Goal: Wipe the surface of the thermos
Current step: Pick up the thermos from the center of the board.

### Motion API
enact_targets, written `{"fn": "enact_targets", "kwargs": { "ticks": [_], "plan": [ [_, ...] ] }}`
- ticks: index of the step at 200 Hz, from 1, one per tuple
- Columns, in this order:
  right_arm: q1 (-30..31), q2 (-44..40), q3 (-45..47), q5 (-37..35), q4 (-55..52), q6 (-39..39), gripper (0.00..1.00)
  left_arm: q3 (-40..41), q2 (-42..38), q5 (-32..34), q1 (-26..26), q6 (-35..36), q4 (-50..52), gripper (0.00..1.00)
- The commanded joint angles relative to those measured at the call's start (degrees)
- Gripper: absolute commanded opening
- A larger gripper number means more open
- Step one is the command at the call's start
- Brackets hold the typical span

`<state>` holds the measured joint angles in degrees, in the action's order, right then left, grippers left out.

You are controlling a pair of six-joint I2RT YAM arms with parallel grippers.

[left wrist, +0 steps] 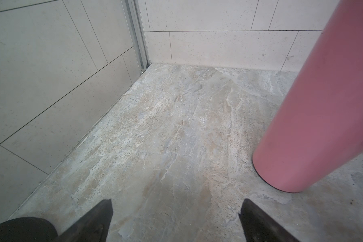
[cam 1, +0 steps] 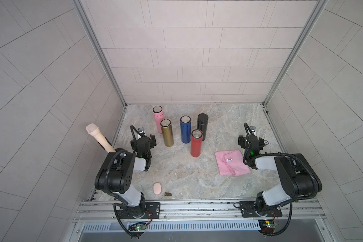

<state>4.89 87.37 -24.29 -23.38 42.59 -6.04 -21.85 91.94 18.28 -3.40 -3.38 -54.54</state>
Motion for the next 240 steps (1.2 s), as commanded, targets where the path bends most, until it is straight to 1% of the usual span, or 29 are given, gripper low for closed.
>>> {"fn": "enact_targets", "kwargs": {
  "ticks": [1,34,45,74,91,100,160,170,178,182,186,188,196,203,212,219,230,235,240],
  "plan": [
    [0.3,-1.0,0.3,-1.0,0.3,-0.1,1.00,0.1,-0.6,0.7,-0.1,0.6,-0.9,1.00],
    [0.7,-1.5,0.8,-1.6,1.1,0.6,1.00,0.1,-0.7,0.7,-0.1,0.6,-0.9,1.00],
    [1.3,-2.8,-0.1,-1.5,-1.8,0.8,1.00,0.1,-0.7,0.8,0.0,0.6,-0.9,1.00],
    [1.6,-2.5,-0.3,-1.4,-1.2,1.4,1.00,0.1,-0.7,0.7,0.0,0.5,-0.9,1.00],
    [-0.3,-2.1,-2.1,2.3,-4.8,0.4,1.00,0.1,-0.7,0.8,-0.1,0.5,-0.8,1.00],
    [-0.7,-2.2,-2.0,3.0,-4.6,0.3,1.00,0.1,-0.6,0.7,0.0,0.5,-0.9,1.00],
    [-0.7,-2.5,-1.5,2.9,-4.2,0.6,1.00,-0.1,-0.6,0.4,0.3,0.3,-0.5,1.00],
    [-0.6,-3.2,-2.8,0.8,-4.7,2.2,1.00,0.8,-1.1,0.3,0.2,0.5,-1.5,1.00],
    [-0.5,-5.2,-5.3,-2.6,-9.3,0.8,1.00,1.5,-2.0,0.1,0.3,0.5,-2.2,1.00],
    [-0.8,-6.8,-7.2,-3.0,-14.7,-0.1,1.00,1.8,-2.2,-0.1,0.3,0.7,-2.6,1.00],
    [-0.9,-8.2,-9.7,-4.0,-20.5,-2.7,1.00,2.0,-2.8,-0.4,0.3,0.9,-2.7,1.00],
    [-0.9,-9.1,-12.1,-4.5,-25.7,-3.7,1.00,2.1,-3.1,-0.6,0.3,1.0,-2.7,1.00],
    [-0.9,-10.1,-15.9,-6.7,-33.4,-7.4,1.00,2.7,-4.8,-1.6,0.3,1.5,-2.4,1.00],
    [-0.9,-10.8,-18.8,-6.4,-40.1,-10.2,1.00,3.3,-7.1,-1.2,-0.1,2.0,-1.8,1.00],
    [0.1,-11.4,-21.1,-5.6,-45.3,-12.4,1.00,4.5,-10.6,0.6,-0.5,1.6,-0.7,1.00],
    [1.3,-12.0,-22.5,-5.7,-49.5,-13.5,1.00,5.5,-13.6,4.9,-1.1,0.9,-0.7,1.00],
    [3.0,-12.4,-24.5,-6.3,-55.1,-14.8,1.00,6.8,-19.8,18.1,-3.9,-1.1,2.1,1.00],
    [3.6,-12.5,-25.2,-5.7,-57.3,-15.0,1.00,6.1,-23.3,21.8,-4.6,-2.9,6.9,1.00],
    [4.4,-12.8,-26.1,-5.7,-59.4,-15.2,1.00,5.4,-26.7,24.2,-4.9,-5.2,14.4,1.00]
  ]
}}
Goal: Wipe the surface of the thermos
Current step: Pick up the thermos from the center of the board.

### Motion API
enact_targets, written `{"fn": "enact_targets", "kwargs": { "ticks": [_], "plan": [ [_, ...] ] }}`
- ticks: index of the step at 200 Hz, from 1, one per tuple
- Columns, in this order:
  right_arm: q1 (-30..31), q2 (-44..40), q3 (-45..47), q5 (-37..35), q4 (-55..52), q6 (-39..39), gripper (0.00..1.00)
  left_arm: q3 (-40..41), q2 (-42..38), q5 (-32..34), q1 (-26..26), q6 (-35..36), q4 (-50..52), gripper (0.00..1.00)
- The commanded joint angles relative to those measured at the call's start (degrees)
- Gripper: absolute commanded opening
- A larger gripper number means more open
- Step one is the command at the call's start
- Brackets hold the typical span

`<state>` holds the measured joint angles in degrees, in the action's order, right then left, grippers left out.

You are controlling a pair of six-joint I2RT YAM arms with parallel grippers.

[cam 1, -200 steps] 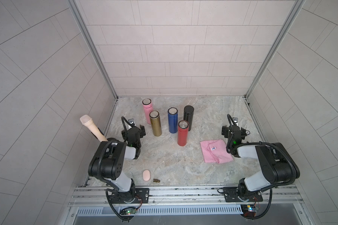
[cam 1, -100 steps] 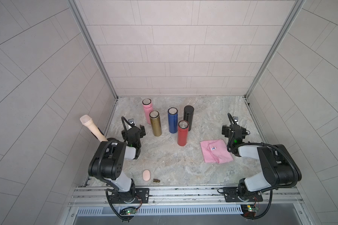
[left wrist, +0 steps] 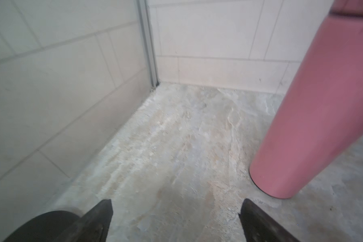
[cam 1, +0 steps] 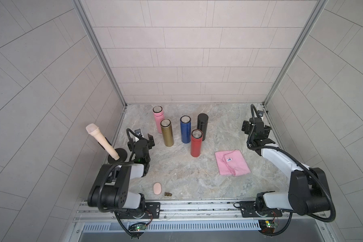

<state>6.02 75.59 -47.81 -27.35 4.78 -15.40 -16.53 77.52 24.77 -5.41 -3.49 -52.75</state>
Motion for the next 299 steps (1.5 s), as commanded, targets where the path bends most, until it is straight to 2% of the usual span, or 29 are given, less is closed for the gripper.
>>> {"fn": "enact_targets", "kwargs": {
  "ticks": [1,13,20,47,71,86,96,107,122,132,144,166,187,197,211,230,241,265,299],
  "plan": [
    [3.4,-1.1,-2.7,-1.9,-21.9,-5.9,1.00,-0.9,-13.1,18.1,-3.0,-5.8,14.4,1.00],
    [5.2,-1.6,-5.1,-2.5,-27.7,-7.6,1.00,-7.6,-19.9,20.1,-3.2,-13.2,35.8,1.00],
    [6.4,-2.2,-6.4,-2.1,-30.9,-8.3,1.00,-10.5,-22.0,22.2,-4.3,-15.9,44.8,1.00],
    [10.6,-5.4,-10.8,-1.0,-41.8,-10.6,1.00,-15.2,-25.2,32.7,-13.4,-17.3,57.5,1.00],
    [12.3,-8.8,-12.7,3.9,-48.7,-12.4,0.99,-23.7,-27.6,32.4,-20.8,-24.3,75.7,1.00],
    [13.4,-12.3,-10.9,4.1,-49.9,-14.6,0.90,-28.4,-29.7,32.1,-25.8,-27.7,84.8,1.00],
    [14.1,-15.8,-8.2,5.0,-48.4,-14.9,0.81,-29.7,-31.8,30.9,-28.0,-28.0,85.5,1.00],
    [14.5,-20.3,-4.6,6.2,-45.3,-16.2,0.76,-30.4,-35.7,30.9,-28.3,-30.4,85.1,1.00],
    [14.8,-25.7,-0.1,7.2,-40.8,-17.5,0.75,-30.2,-39.7,27.2,-28.4,-26.1,77.6,1.00],
    [14.7,-27.3,-0.1,8.4,-41.2,-16.9,0.78,-33.5,-40.0,25.4,-28.3,-26.5,78.7,1.00],
    [14.7,-26.9,-2.9,11.7,-44.8,-14.0,0.83,-39.5,-36.2,24.9,-28.3,-24.9,83.1,1.00],
    [14.7,-24.3,-6.5,13.5,-50.1,-13.6,0.85,-52.7,-24.6,23.4,-27.8,-22.6,92.0,1.00],
    [14.7,-21.5,-8.2,16.9,-52.9,-12.8,0.85,-59.2,-17.1,22.1,-27.1,-19.3,93.1,1.00],
    [14.8,-19.7,-8.6,19.0,-54.0,-13.1,0.84,-61.5,-14.1,21.2,-25.5,-17.3,92.2,1.00],
    [14.7,-16.8,-8.9,22.1,-54.8,-13.6,0.84,-64.7,-9.9,13.9,-20.0,-15.5,90.4,1.00],
    [14.7,-13.1,-10.0,22.2,-55.6,-14.8,0.85,-69.7,-3.5,5.7,-12.5,-16.5,89.3,0.99],
    [14.7,-11.6,-10.6,21.6,-56.0,-14.9,0.86,-71.0,-0.3,1.5,-9.5,-16.7,87.7,0.96],
    [14.7,-9.4,-12.3,21.7,-56.2,-15.8,0.88,-70.9,4.9,0.1,-8.1,-14.8,82.4,0.95],
    [14.7,-7.6,-12.9,22.0,-54.4,-14.7,0.89,-75.8,11.3,-3.3,-6.0,-17.7,85.8,1.00]
  ]
}}
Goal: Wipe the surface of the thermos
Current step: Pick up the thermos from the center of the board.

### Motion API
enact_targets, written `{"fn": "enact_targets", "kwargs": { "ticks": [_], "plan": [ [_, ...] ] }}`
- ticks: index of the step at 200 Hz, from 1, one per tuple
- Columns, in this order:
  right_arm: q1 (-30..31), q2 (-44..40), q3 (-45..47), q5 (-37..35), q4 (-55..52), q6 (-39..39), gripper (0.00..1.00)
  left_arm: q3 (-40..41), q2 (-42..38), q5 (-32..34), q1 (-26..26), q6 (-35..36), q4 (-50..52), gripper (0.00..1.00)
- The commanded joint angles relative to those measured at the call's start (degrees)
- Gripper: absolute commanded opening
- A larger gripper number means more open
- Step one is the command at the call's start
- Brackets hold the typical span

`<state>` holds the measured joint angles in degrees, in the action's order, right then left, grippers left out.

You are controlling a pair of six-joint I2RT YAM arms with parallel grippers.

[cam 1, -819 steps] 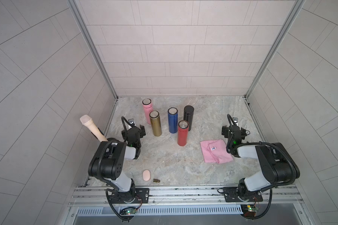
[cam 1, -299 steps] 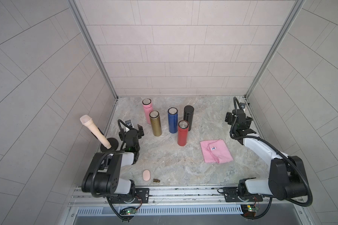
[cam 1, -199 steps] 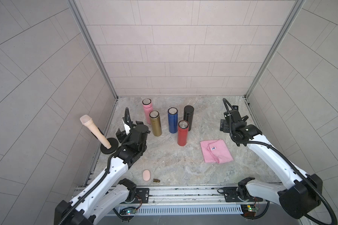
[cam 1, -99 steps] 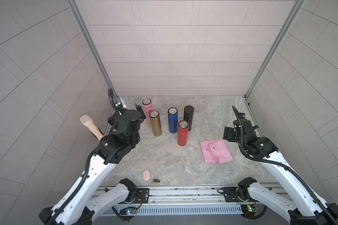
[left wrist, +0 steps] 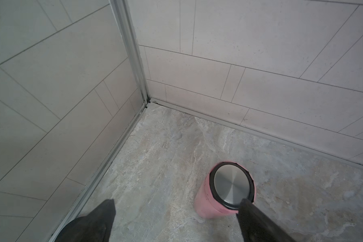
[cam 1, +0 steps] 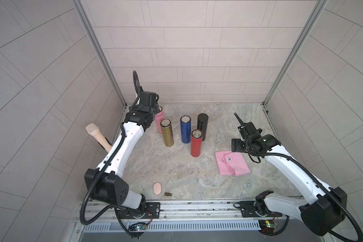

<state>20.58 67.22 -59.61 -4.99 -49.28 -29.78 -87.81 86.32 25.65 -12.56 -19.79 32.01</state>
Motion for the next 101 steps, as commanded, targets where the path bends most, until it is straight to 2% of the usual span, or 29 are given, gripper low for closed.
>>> {"fn": "enact_targets", "kwargs": {
  "ticks": [1,29,101],
  "plan": [
    [0.2,0.8,-1.1,-0.4,-0.3,-0.2,0.89,-4.6,2.6,-4.1,1.1,-1.4,1.1,1.00],
    [0.2,1.9,-1.6,-0.5,-0.6,0.6,0.89,-3.8,4.2,-8.2,1.2,1.3,-2.1,1.00],
    [0.2,3.1,-1.8,-0.4,-1.4,0.6,0.87,-10.1,13.8,-12.7,1.8,2.0,0.8,1.00]
  ]
}}
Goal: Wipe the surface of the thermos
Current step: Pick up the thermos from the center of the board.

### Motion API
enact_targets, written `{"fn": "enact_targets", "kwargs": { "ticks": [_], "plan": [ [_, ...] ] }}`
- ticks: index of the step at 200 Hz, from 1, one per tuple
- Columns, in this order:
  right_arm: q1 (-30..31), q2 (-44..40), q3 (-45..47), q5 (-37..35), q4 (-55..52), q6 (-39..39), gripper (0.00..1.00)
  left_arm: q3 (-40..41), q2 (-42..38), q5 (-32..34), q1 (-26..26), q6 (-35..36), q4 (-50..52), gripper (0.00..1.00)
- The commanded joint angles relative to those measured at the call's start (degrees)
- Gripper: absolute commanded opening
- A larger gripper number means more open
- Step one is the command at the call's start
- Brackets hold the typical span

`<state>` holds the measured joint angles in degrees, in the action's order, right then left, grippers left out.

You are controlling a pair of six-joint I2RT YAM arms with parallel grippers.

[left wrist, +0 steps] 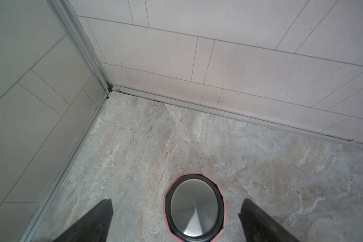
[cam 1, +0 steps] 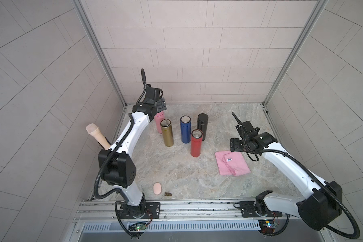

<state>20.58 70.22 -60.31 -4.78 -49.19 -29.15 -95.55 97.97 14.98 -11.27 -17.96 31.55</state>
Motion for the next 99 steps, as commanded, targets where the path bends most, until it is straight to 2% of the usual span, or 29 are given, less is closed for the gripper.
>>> {"fn": "enact_targets", "kwargs": {
  "ticks": [1,44,99],
  "plan": [
    [0.2,0.2,-1.1,-0.6,-1.5,0.0,0.87,-2.4,2.3,-2.1,0.5,0.2,1.3,1.00],
    [0.2,0.5,-1.7,-0.9,-1.9,0.3,0.87,-3.0,5.4,-4.6,0.9,-0.9,1.5,1.00],
    [0.2,1.2,-2.0,-0.9,-1.3,0.2,0.87,-1.8,7.2,-2.8,0.9,-0.8,1.8,0.95]
  ]
}}
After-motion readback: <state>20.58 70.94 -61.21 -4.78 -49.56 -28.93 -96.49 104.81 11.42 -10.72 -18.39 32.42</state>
